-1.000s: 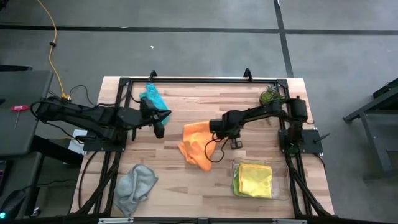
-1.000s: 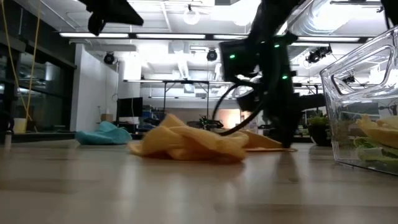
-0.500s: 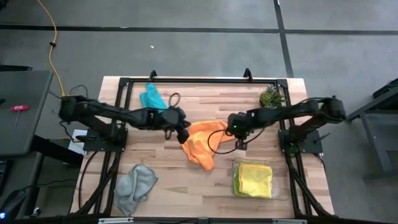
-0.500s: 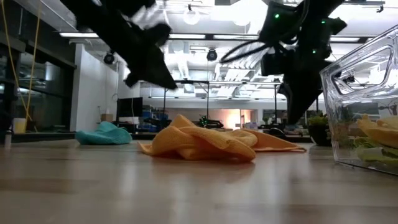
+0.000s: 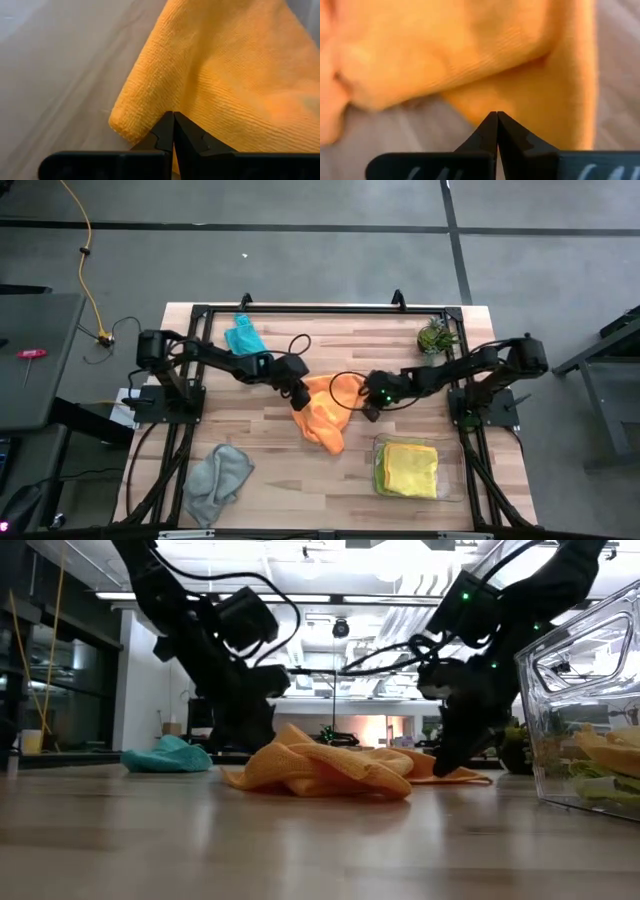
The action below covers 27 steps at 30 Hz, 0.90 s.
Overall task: Fold microfiber towels
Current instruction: Fold the orange microfiber cloth
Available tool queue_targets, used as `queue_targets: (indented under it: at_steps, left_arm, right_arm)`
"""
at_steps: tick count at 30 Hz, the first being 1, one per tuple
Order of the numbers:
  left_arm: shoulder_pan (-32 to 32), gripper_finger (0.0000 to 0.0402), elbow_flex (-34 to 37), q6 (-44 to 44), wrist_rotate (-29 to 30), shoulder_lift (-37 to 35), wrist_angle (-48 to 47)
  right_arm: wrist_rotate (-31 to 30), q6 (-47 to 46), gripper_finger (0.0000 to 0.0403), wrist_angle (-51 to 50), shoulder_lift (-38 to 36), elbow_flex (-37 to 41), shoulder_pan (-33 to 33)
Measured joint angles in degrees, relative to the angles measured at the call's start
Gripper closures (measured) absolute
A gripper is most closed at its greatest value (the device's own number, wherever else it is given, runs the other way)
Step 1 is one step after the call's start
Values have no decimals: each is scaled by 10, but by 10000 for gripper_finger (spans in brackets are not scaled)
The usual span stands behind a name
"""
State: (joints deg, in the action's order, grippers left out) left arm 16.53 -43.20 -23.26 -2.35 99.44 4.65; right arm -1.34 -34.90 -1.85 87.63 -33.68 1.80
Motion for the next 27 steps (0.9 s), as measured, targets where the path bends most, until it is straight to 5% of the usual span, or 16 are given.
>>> queue_targets:
  at_steps: [10,27]
  left_arm:
    - [4,401,0,39,9,3,-14]
    - [49,401,1,230,39,-85,-193]
  right_arm:
    - [-6,-1,403,2,44,-22,-6]
    - [-8,289,403,-284,-43,-19,10]
